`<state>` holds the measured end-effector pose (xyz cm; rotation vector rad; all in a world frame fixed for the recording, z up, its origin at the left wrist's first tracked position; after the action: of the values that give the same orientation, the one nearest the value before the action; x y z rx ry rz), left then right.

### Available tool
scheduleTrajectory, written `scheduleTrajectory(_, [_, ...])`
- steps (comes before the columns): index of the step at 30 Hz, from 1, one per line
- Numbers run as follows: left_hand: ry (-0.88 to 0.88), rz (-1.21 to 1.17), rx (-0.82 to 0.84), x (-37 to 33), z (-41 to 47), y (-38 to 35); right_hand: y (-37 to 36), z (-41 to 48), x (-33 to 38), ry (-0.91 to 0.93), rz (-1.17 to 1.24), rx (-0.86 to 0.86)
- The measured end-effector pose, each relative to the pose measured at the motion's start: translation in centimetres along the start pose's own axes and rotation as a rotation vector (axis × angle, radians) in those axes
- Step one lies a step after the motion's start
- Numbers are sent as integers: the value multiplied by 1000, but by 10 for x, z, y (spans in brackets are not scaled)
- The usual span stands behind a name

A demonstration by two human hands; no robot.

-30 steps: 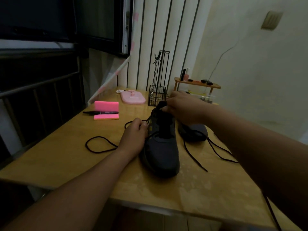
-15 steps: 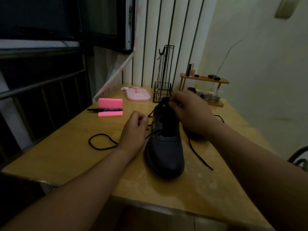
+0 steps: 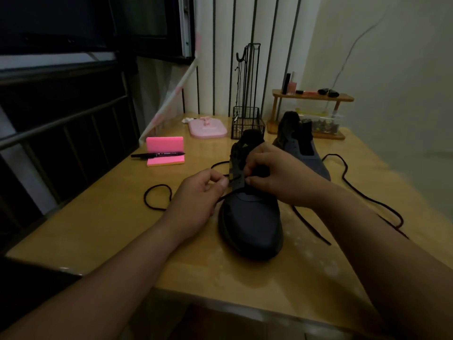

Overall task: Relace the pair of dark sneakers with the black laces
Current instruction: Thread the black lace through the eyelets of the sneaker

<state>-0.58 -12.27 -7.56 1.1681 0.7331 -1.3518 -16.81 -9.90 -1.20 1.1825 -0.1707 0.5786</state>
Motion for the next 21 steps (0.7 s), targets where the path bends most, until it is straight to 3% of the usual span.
scheduleTrajectory(8, [-146, 94, -34, -9, -3, 2, -4, -8, -8, 22, 50, -132])
scheduleTrajectory(12, [-130, 27, -20, -8, -3, -2, -6, -10, -10, 25, 71, -154])
scheduleTrajectory(21, [-238, 159, -67, -9, -1, 1, -7, -9, -11, 18, 87, -161])
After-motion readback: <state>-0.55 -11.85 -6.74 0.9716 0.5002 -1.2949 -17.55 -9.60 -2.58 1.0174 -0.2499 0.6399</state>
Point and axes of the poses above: each hand's wrist, its own z-axis towards the middle knuckle, its own y-axis out of the back of the hand, x = y × z, the point moved 9 cm from there along z, towards the middle knuckle, and after that the axes turned 8 degrees about -x, right-handed, at the moved point
